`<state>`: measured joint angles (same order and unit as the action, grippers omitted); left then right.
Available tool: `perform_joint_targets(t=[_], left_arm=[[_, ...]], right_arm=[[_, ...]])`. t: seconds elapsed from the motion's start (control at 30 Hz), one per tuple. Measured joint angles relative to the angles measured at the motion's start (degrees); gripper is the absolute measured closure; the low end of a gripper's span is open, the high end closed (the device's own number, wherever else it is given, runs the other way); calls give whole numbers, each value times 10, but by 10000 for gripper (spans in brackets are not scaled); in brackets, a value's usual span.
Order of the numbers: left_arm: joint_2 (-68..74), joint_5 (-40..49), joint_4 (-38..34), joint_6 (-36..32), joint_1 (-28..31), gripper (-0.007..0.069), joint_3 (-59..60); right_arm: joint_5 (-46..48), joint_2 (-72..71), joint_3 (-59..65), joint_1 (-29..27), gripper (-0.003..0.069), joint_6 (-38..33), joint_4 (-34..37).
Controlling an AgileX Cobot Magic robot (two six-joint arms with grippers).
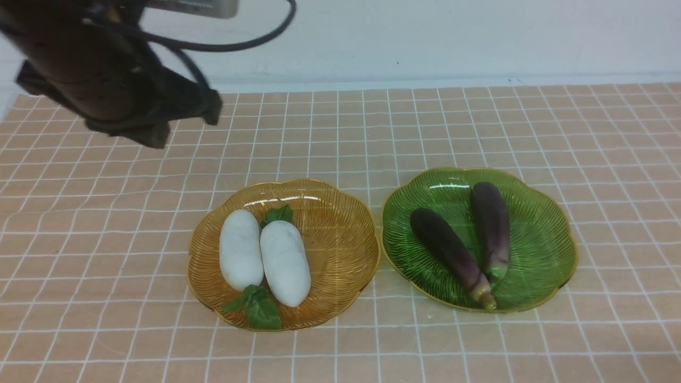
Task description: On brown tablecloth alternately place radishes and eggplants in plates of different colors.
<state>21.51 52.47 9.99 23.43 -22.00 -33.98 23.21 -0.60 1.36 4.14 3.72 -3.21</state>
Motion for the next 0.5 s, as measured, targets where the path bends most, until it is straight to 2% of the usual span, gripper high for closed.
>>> perform_joint_targets(t=[0.07, 0.23, 0.5], left_arm=[[-45, -93, 11, 0, 0, 628, 64], [-93, -202, 17, 0, 0, 628, 130], [-109, -228, 20, 0, 0, 628, 182]], right_arm=[[0, 0, 0, 0, 676, 0, 0], [0, 0, 0, 0, 676, 0, 0], [0, 0, 0, 0, 676, 0, 0]])
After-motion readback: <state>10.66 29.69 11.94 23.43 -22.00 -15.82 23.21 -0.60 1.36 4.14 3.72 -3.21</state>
